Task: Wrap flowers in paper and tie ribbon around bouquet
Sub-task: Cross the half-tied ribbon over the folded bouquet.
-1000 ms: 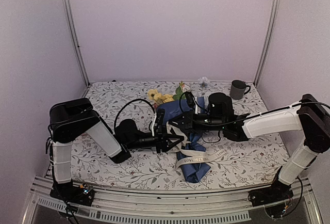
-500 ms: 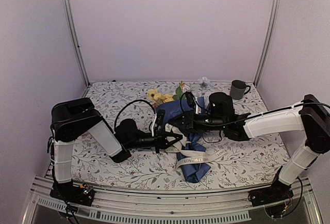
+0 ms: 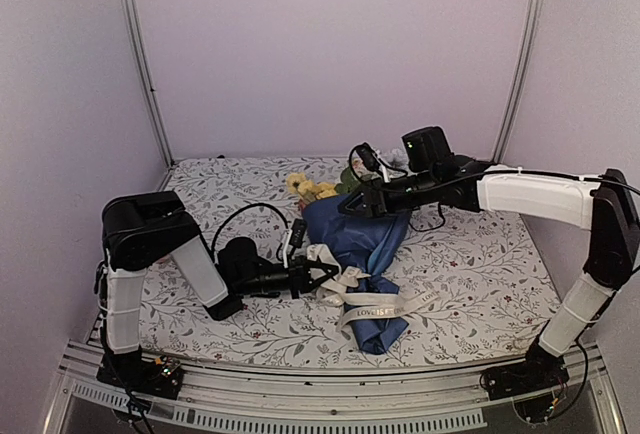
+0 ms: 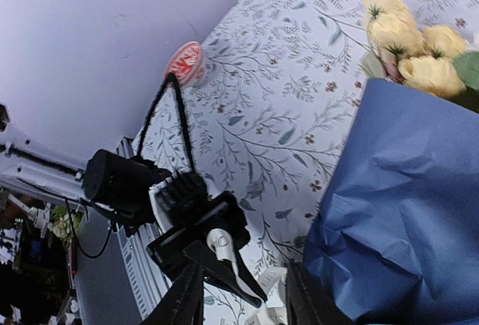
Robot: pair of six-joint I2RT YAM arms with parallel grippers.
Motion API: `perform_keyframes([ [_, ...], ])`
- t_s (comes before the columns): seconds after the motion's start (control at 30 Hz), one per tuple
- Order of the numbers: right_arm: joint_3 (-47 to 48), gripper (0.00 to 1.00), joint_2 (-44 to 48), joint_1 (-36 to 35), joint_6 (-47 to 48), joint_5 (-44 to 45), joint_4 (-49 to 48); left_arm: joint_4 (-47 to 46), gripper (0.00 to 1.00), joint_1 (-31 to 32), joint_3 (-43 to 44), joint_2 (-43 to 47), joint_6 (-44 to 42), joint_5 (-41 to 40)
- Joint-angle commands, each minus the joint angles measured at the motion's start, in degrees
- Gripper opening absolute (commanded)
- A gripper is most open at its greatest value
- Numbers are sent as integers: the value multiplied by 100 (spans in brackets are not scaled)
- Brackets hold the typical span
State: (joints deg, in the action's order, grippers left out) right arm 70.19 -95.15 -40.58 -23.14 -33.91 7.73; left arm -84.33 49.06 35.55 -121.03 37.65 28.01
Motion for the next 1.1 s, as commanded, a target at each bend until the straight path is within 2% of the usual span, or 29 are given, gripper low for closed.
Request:
perform_keyframes([
  [0.0, 609, 35, -656, 98, 1512, -213, 1775, -1094, 0, -31, -77, 80, -13, -132],
  [0.13, 775, 35, -1023, 90, 2128, -511, 2033, -1024, 0, -27, -96, 146, -79, -154],
  [0.27, 969, 38, -1377, -15, 2584, -436, 2359, -1031, 0, -19, -148, 180, -89, -221],
  [0.43, 985, 34, -1566, -114, 2780, -655, 2473, -951, 0, -17, -142, 220, -120, -244],
  [0.8, 762, 40, -1541, -196, 2823, -215, 2641, -971, 0, -15, -119, 203, -106, -213],
  [0.9, 755, 36, -1527, -193, 2832, -21, 2679, -966, 0, -17, -112, 206, -117, -184],
  [1.07, 760, 24, -1507, -191, 2846, 20, 2677, -966, 0, -15, -101, 195, -113, -154],
])
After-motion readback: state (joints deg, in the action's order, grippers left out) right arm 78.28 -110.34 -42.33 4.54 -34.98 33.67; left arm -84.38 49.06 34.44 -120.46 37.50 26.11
